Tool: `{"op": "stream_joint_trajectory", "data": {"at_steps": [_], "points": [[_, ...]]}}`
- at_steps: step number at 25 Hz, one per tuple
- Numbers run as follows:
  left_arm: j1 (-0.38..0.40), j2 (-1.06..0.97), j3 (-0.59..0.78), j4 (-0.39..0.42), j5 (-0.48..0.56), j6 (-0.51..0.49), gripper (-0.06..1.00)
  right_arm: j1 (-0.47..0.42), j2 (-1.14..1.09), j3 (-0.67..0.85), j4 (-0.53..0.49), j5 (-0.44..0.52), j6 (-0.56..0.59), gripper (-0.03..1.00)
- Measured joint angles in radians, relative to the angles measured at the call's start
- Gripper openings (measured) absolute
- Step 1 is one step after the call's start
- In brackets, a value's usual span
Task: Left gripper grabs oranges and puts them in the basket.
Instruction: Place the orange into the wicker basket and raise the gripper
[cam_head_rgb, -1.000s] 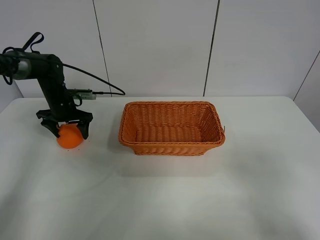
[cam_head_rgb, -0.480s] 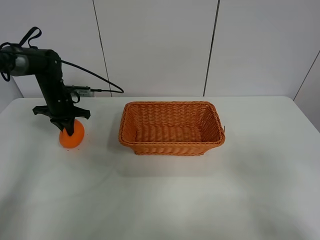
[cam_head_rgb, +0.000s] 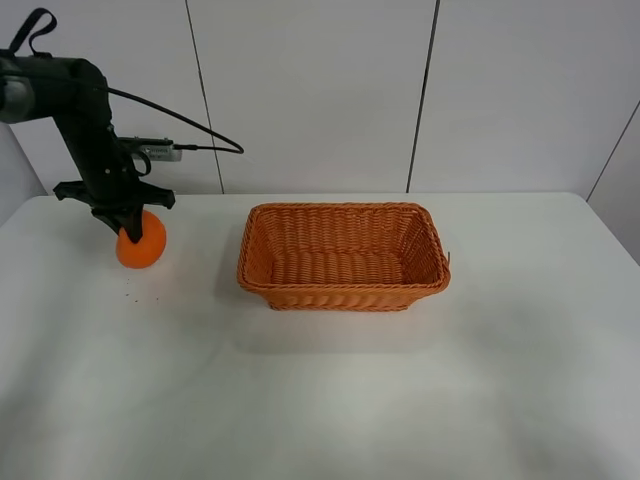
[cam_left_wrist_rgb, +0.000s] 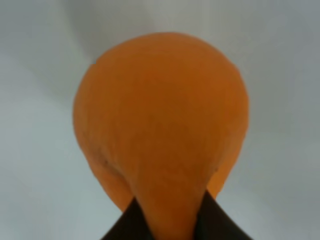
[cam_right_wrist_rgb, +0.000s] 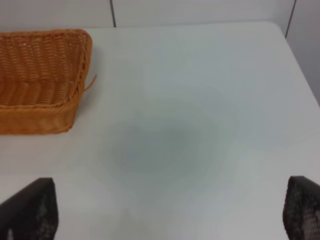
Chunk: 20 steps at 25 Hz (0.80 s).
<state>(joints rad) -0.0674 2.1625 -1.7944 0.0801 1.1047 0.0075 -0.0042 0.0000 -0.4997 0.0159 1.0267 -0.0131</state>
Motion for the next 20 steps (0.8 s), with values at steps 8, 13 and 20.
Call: {"op": "stream_joint_trajectory", "data": {"at_steps": [8,13,20], "points": [[0.001,-0.063,-0.072,0.0,0.05,-0.008,0.19,0.0,0.0,0.0,0.0,0.0,0.0,0.69],[0.0,-0.093,-0.111,-0.001,0.057,-0.008,0.19,0.0,0.0,0.0,0.0,0.0,0.0,0.69],[-0.001,-0.1,-0.145,-0.011,0.066,-0.017,0.19,0.0,0.0,0.0,0.002,0.0,0.0,0.69]]}}
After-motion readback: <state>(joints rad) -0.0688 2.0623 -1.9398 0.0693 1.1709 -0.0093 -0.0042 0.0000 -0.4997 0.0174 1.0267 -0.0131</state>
